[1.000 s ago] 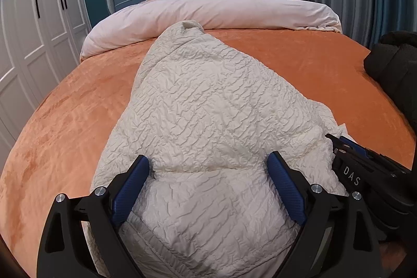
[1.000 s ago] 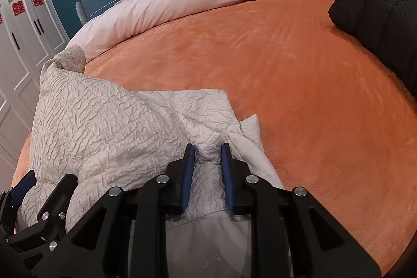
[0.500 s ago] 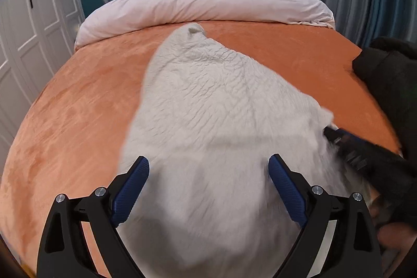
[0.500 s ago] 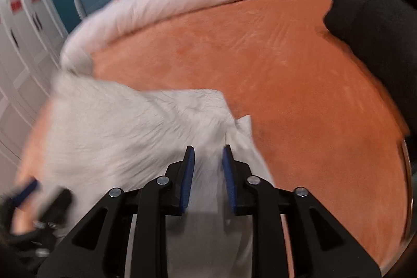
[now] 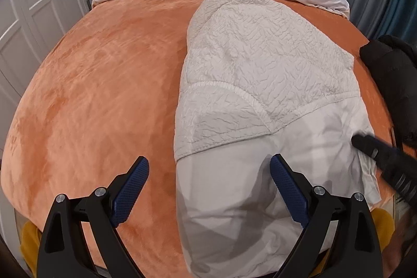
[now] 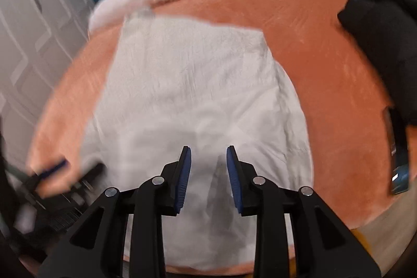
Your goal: Fold large clothes
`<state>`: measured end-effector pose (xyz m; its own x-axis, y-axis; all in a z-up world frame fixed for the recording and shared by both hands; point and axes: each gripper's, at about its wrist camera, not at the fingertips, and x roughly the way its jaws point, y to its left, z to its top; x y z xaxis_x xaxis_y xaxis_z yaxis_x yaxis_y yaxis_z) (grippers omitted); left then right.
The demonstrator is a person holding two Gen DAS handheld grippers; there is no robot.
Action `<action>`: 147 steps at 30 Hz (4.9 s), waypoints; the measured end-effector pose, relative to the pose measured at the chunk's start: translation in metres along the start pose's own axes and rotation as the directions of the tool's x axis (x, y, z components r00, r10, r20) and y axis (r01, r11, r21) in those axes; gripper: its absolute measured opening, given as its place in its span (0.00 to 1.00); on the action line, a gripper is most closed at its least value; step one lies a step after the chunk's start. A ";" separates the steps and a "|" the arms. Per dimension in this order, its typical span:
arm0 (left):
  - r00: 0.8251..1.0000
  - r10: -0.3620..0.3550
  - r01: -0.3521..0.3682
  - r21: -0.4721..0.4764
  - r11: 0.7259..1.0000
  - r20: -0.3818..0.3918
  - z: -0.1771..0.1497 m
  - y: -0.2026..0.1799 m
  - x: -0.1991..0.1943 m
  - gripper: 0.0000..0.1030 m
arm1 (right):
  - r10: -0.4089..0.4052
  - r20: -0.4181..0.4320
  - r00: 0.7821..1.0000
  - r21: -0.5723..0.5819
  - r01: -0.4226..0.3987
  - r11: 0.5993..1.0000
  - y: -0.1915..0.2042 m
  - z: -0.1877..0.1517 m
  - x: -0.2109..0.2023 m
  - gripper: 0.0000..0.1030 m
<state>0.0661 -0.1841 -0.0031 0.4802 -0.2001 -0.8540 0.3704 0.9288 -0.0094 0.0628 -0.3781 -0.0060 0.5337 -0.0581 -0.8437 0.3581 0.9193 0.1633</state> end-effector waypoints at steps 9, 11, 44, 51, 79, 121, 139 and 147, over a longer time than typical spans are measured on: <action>1.000 0.002 -0.003 -0.022 1.000 -0.027 0.000 -0.001 -0.003 0.90 | 0.092 -0.033 0.995 0.149 -0.086 0.985 -0.034 -0.007 -0.008 0.30; 0.999 0.003 -0.004 -0.024 1.000 -0.032 0.001 -0.001 -0.003 0.90 | 0.074 0.023 0.997 0.198 -0.077 0.977 -0.044 0.000 -0.018 0.48; 0.999 0.025 -0.025 -0.005 1.000 -0.038 0.019 -0.003 -0.009 0.93 | 0.036 0.037 0.999 0.245 -0.044 0.969 -0.082 0.020 0.000 0.54; 0.999 -0.007 0.005 -0.038 0.999 -0.046 0.047 -0.010 0.004 0.94 | 0.024 -0.053 0.998 0.230 -0.011 0.973 -0.091 0.031 0.037 0.72; 0.981 -0.196 0.196 -0.066 0.978 0.001 0.063 -0.008 0.037 0.82 | 0.478 0.018 0.878 0.447 -0.434 0.782 -0.142 0.009 0.094 0.36; 0.944 -0.311 0.291 -0.167 0.942 -0.111 0.026 0.029 0.031 0.95 | 0.503 0.002 0.864 0.562 -0.417 0.714 -0.144 -0.054 0.066 0.70; 0.926 -0.344 0.346 0.017 0.938 0.153 0.062 0.038 -0.087 0.35 | 0.527 0.303 0.794 0.271 -0.602 0.751 -0.083 0.002 -0.076 0.21; 0.916 -0.307 0.302 0.060 0.952 0.258 0.072 0.068 -0.127 0.22 | 0.555 0.339 0.760 0.171 -0.629 0.758 -0.035 0.028 -0.102 0.21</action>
<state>0.0876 -0.1177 0.1426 0.5311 -0.5487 -0.6457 0.5454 0.8045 -0.2351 0.0173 -0.4157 0.0892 0.8641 0.3336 -0.3770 0.0662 0.6670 0.7421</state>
